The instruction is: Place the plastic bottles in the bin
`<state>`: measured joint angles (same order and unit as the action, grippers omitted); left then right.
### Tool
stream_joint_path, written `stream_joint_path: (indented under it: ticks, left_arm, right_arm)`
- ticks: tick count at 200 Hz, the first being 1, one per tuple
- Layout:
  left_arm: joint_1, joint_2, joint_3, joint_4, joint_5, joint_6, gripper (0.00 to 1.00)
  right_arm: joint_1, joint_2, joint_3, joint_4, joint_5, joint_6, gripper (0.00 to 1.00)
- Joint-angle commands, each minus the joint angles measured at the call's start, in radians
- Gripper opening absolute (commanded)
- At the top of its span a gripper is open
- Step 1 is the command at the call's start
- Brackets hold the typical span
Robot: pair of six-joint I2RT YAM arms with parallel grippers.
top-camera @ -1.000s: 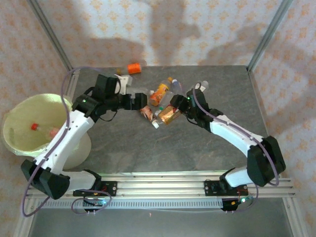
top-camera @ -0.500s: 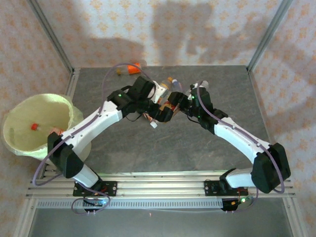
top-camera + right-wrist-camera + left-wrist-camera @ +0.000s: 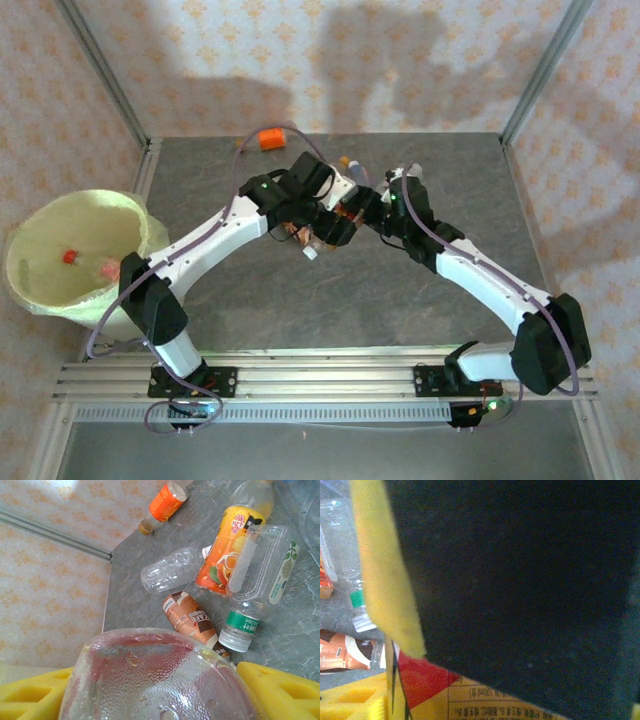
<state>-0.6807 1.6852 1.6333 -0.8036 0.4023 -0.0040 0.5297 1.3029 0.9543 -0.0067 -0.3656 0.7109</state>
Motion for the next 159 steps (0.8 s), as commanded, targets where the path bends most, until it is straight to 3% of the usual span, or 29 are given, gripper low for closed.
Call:
stream_joint_path:
  ticks: [1,31,56,99,121,159]
  left_arm:
    - [0.003,-0.048,-0.039,-0.006,-0.038,0.016,0.62]
    - [0.017,-0.12,-0.133,0.107,-0.095,-0.02,0.53]
    - [0.047,-0.171,-0.195,0.188,-0.071,-0.058,0.52]
    - [0.067,-0.195,-0.226,0.209,-0.088,-0.081,0.5]
    - [0.078,-0.223,-0.257,0.247,-0.137,-0.118,0.51]
    - [0.104,-0.306,-0.336,0.335,-0.284,-0.197,0.51]
  right_arm:
    - [0.001,-0.053,-0.002,0.078,-0.015,0.037,0.55]
    - [0.002,-0.058,-0.001,0.083,-0.024,0.068,0.77]
    - [0.0,-0.075,-0.02,0.127,-0.018,0.123,0.87]
    - [-0.019,-0.11,-0.043,0.186,0.026,0.211,0.94]
    - [-0.022,-0.114,-0.05,0.139,0.095,0.213,1.0]
    - [-0.022,-0.17,-0.043,-0.037,0.215,0.111,0.99]
